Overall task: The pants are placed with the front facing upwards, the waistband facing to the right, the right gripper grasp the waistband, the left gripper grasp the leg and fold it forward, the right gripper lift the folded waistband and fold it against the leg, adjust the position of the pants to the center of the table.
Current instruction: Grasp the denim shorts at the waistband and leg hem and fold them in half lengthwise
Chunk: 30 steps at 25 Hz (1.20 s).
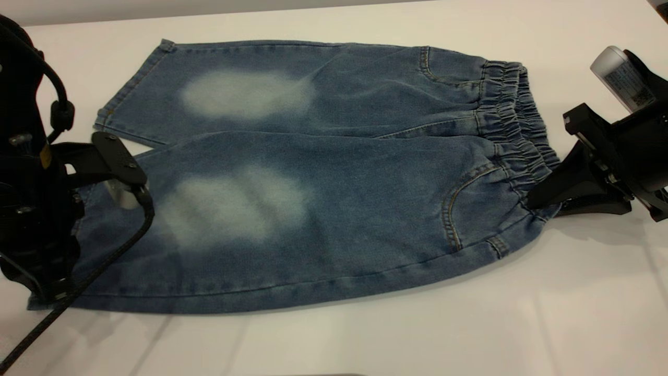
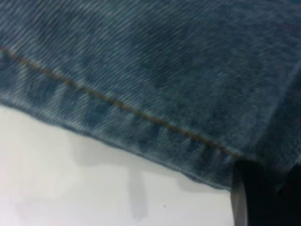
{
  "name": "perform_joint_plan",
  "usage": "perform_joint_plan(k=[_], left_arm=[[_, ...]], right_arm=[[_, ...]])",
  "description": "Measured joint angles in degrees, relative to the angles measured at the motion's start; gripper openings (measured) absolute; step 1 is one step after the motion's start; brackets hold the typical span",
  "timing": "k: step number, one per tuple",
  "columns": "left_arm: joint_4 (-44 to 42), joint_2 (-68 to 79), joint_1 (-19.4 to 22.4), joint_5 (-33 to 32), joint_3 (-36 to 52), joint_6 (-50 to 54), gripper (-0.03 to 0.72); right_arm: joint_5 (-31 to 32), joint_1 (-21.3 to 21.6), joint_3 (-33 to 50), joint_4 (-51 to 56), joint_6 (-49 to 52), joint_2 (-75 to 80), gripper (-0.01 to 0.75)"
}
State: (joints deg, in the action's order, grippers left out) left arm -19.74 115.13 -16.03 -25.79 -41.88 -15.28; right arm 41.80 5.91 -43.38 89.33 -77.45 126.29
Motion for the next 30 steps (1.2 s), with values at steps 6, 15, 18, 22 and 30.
perform_joint_plan(k=[6, 15, 18, 22, 30], left_arm=[[0.0, 0.0, 0.0, -0.6, 0.0, 0.4, 0.175], [0.7, 0.2, -0.1, -2.0, 0.1, -1.6, 0.471], [3.2, 0.2, -0.1, -2.2, 0.1, -5.5, 0.472], [4.9, 0.4, -0.1, -2.4, 0.0, -9.3, 0.446], [1.2, 1.3, -0.4, -2.1, -0.5, -3.4, 0.328]], right_arm=[[0.0, 0.0, 0.0, 0.0, 0.0, 0.0, 0.060], [0.1, 0.0, 0.0, 0.0, 0.0, 0.0, 0.066], [0.1, 0.0, 0.0, 0.0, -0.3, 0.0, 0.067], [0.1, 0.0, 0.0, 0.0, -0.7, 0.0, 0.071], [0.1, 0.0, 0.0, 0.0, -1.1, 0.0, 0.078]])
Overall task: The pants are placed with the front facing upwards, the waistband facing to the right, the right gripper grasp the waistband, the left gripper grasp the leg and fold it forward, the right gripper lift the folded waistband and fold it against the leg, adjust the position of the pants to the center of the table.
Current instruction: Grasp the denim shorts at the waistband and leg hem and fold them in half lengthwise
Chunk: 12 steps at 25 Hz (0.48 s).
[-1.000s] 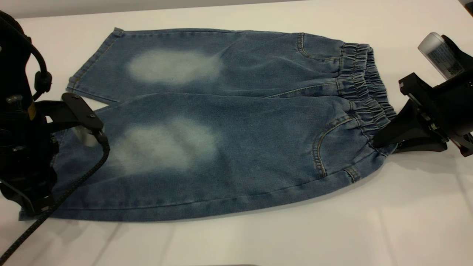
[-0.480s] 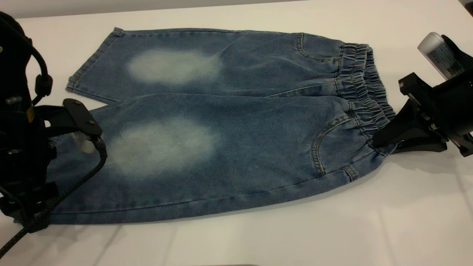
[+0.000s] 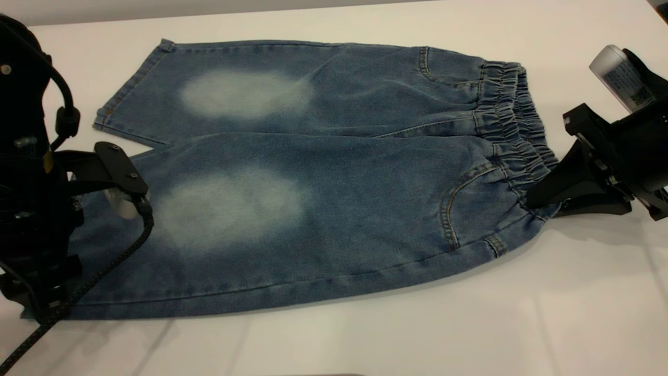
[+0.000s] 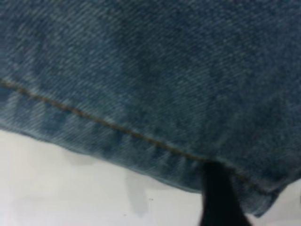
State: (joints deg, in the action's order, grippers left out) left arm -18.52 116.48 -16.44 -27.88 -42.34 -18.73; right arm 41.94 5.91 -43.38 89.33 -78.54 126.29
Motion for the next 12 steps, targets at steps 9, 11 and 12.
perform_joint_plan(k=[9, 11, 12], left_arm=[[-2.7, -1.9, -0.4, 0.7, 0.4, 6.5, 0.044], [-2.8, -5.3, -1.3, 0.7, 0.7, 6.7, 0.044], [-2.8, -7.3, -1.7, 0.5, 0.7, 6.7, 0.044]], right_arm=[[1.0, 0.0, 0.0, -0.1, -0.1, 0.0, 0.083], [1.9, 0.0, 0.0, -0.2, -0.1, 0.0, 0.083], [2.3, 0.0, 0.0, -0.4, 0.2, -0.1, 0.083]])
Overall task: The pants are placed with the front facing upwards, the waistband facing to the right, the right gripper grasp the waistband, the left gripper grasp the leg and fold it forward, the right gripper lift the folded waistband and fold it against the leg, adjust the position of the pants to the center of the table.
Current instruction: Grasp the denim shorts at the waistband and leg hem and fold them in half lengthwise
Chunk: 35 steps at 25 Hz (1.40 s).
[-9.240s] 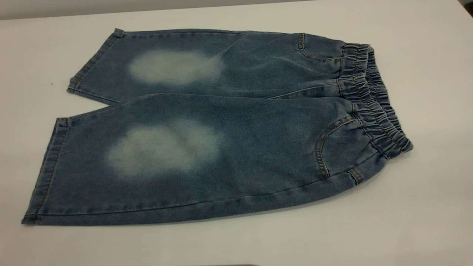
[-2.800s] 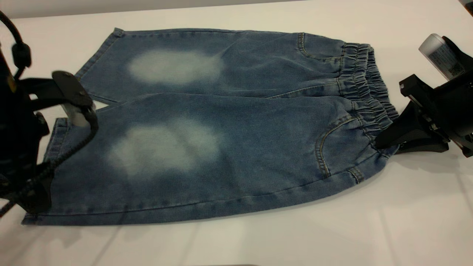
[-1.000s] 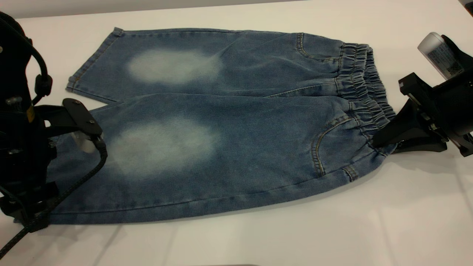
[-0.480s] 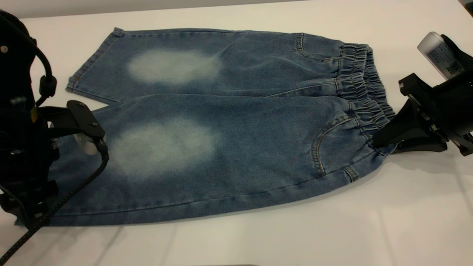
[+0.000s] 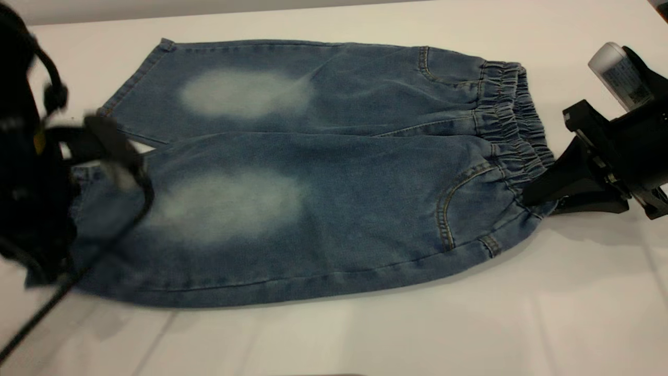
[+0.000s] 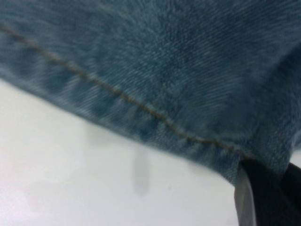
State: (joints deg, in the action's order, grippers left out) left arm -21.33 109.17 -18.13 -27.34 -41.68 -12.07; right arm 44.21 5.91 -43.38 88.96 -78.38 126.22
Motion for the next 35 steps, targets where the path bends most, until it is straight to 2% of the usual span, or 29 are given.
perform_joint_plan(k=[8, 13, 16, 19, 24, 28, 31, 35], left_arm=[[0.1, -17.0, -0.4, -6.1, 0.2, 0.7, 0.044], [0.4, -26.1, -0.4, -10.0, 1.6, 0.8, 0.044], [2.1, -31.2, -0.4, -14.4, 2.3, 0.8, 0.044], [2.9, -37.1, -0.4, -16.3, 2.3, 0.6, 0.044], [-0.5, -40.0, -0.4, -10.9, 2.3, 1.2, 0.044], [-3.8, -34.6, 0.5, -1.1, 2.3, 4.6, 0.044], [-6.1, -27.6, 0.5, 6.7, 1.1, 7.9, 0.044], [-7.1, -17.9, 0.5, 11.8, -5.5, 12.1, 0.044]], right_arm=[[0.9, 0.0, 1.5, -8.8, 9.8, -9.4, 0.083], [1.2, 0.0, 7.9, -10.6, 13.2, -19.7, 0.083], [1.9, 0.0, 12.4, -12.5, 17.1, -25.6, 0.083], [4.5, 0.0, 15.8, -15.9, 21.7, -31.0, 0.083], [5.5, 0.0, 16.7, -16.6, 28.4, -37.7, 0.083], [4.8, 0.0, 16.7, -14.5, 32.1, -37.9, 0.083], [2.4, 0.0, 16.7, -9.5, 33.5, -36.7, 0.083], [0.0, 0.0, 16.7, 0.1, 33.7, -33.6, 0.083]])
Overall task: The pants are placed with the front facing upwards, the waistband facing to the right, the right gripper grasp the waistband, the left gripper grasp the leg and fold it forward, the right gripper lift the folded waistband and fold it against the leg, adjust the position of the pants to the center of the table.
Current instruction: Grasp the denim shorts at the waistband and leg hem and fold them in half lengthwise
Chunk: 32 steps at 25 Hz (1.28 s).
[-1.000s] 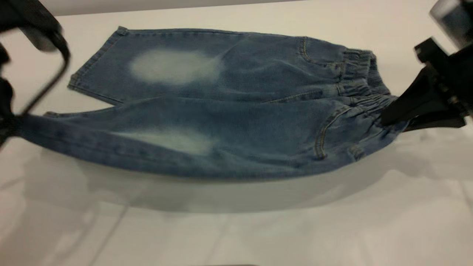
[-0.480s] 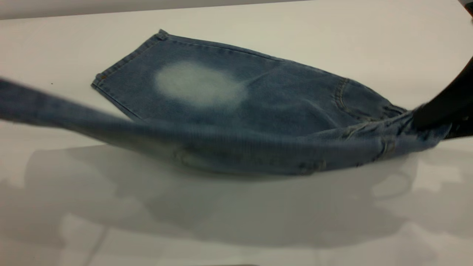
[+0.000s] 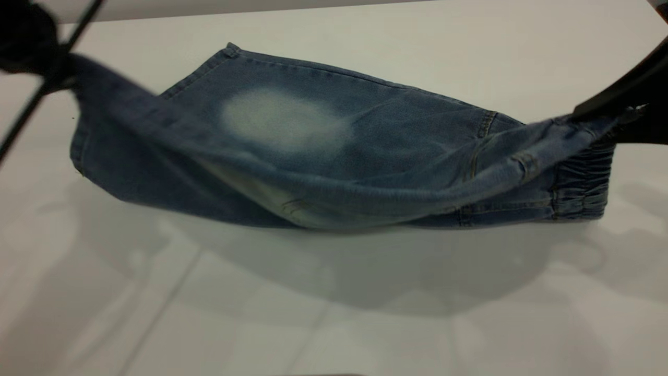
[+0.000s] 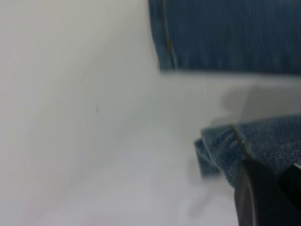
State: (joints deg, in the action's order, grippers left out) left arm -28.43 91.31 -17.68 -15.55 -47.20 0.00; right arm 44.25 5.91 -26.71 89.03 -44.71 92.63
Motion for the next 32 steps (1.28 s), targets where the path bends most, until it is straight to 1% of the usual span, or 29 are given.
perform_joint_plan(k=[2, 6, 11, 18, 21, 27, 30, 32], left_arm=[[-0.1, 4.9, 0.0, 1.5, -4.1, 0.9, 0.044], [-0.2, 13.3, 0.0, 2.0, -13.0, 1.1, 0.044], [-0.2, 21.2, 0.0, 2.0, -23.1, 2.9, 0.044], [-0.2, 30.0, 0.0, 1.3, -32.5, 3.5, 0.044], [-0.3, 32.5, 0.0, 0.6, -34.1, 3.6, 0.045], [-0.3, 33.3, 0.0, -0.2, -34.3, 3.7, 0.058], [-1.3, 33.3, 0.6, -0.2, -34.5, 3.9, 0.087], [-2.0, 33.3, 1.2, -0.5, -34.5, 5.2, 0.128]], right_arm=[[-0.7, 0.0, 0.0, 4.3, 0.0, 2.1, 0.083], [-1.4, 0.0, -0.2, 12.6, 0.0, 6.4, 0.083], [-3.0, 0.0, -2.7, 14.3, 1.5, 12.3, 0.083], [-4.6, 0.0, -8.5, 14.8, 4.3, 19.3, 0.090], [-5.1, 0.0, -10.1, 15.1, 4.7, 21.1, 0.093], [-6.9, 0.0, -10.4, 15.1, 4.8, 21.5, 0.104], [-7.0, 0.0, -10.4, 15.1, 4.5, 21.5, 0.123], [-7.0, 0.0, -10.4, 15.1, 3.8, 21.5, 0.152]])
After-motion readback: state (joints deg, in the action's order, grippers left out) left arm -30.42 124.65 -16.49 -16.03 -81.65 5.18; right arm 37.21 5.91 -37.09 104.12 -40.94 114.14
